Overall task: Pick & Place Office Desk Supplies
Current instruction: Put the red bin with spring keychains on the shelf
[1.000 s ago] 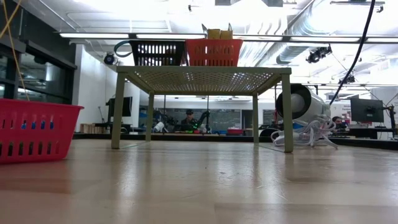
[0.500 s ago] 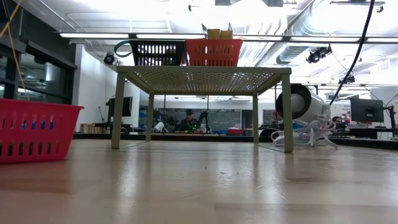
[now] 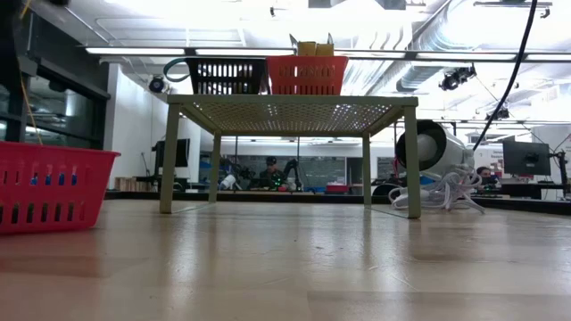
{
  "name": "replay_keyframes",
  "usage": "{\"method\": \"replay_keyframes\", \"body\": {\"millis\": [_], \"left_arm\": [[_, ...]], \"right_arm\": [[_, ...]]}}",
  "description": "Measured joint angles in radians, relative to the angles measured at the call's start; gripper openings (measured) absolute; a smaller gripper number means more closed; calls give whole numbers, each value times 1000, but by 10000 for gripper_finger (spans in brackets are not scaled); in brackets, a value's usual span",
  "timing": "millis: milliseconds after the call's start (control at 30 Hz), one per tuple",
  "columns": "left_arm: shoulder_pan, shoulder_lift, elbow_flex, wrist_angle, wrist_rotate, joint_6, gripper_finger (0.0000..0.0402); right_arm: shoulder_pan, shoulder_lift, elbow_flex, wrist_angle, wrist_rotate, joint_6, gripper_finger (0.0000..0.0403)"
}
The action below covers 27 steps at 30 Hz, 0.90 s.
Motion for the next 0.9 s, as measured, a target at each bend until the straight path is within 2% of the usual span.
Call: {"method": "replay_keyframes", "body": {"millis": [133, 267, 633, 900], "left_arm": [[73, -86, -104, 80, 48, 39, 70], [142, -116, -151, 115, 97, 97, 70], [291, -81, -204, 225, 232, 284, 70], [333, -28, -204, 270, 265, 354, 70]], "right_arm": [[0, 0, 0, 0, 0, 0, 84], [0, 0, 0, 0, 0, 0, 84], [0, 0, 0, 0, 0, 0, 84], [0, 0, 0, 0, 0, 0, 84]]}}
